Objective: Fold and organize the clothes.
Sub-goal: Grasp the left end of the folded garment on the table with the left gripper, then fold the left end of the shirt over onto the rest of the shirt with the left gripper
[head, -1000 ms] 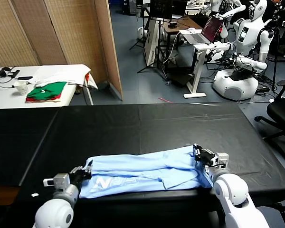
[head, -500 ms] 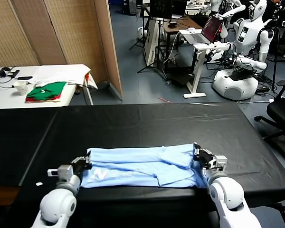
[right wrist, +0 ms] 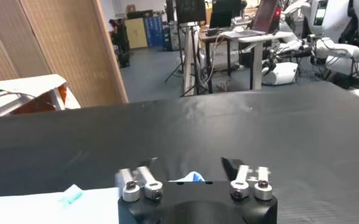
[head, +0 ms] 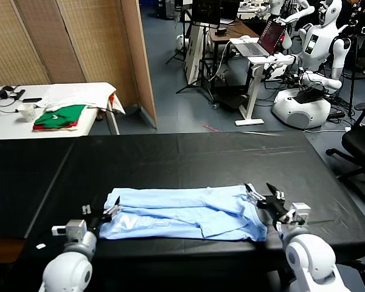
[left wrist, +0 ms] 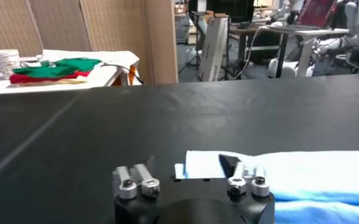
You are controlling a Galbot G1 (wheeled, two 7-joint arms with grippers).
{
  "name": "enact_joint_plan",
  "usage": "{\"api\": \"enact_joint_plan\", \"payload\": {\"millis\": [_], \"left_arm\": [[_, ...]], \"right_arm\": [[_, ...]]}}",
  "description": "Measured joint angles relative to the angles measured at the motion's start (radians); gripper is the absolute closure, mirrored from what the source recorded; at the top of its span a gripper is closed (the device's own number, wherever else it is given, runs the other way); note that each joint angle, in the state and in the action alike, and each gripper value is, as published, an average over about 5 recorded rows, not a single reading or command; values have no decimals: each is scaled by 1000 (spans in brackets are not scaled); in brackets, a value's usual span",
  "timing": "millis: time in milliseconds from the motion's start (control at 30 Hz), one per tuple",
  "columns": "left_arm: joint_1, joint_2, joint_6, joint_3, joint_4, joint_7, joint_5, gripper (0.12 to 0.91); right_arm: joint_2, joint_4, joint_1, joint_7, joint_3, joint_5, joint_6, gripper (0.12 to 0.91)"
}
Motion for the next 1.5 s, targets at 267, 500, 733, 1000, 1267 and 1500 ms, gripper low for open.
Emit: {"api": "enact_joint_plan", "payload": {"millis": [267, 500, 733, 1000, 1267, 1500], "left_arm": [[6, -41, -3, -13, 26, 5, -28, 123], [12, -62, -1, -4, 40, 6, -35, 123], [28, -82, -7, 5, 40, 9, -30, 127], [57, -107, -16, 14, 27, 12, -21, 453], [59, -122, 6, 12, 16, 21, -25, 864], [63, -71, -40, -20, 19, 62, 174, 863]], "right_arm": [[3, 20, -20, -4, 3, -1, 2, 118], [7, 35, -32, -4, 10, -1, 3, 118], [18, 46, -42, -5, 4, -4, 7, 118], [22, 63, -47, -7, 2, -4, 7, 118], [22, 69, -50, -6, 0, -5, 7, 118], [23, 80, -60, -2, 10, -3, 7, 118]]}}
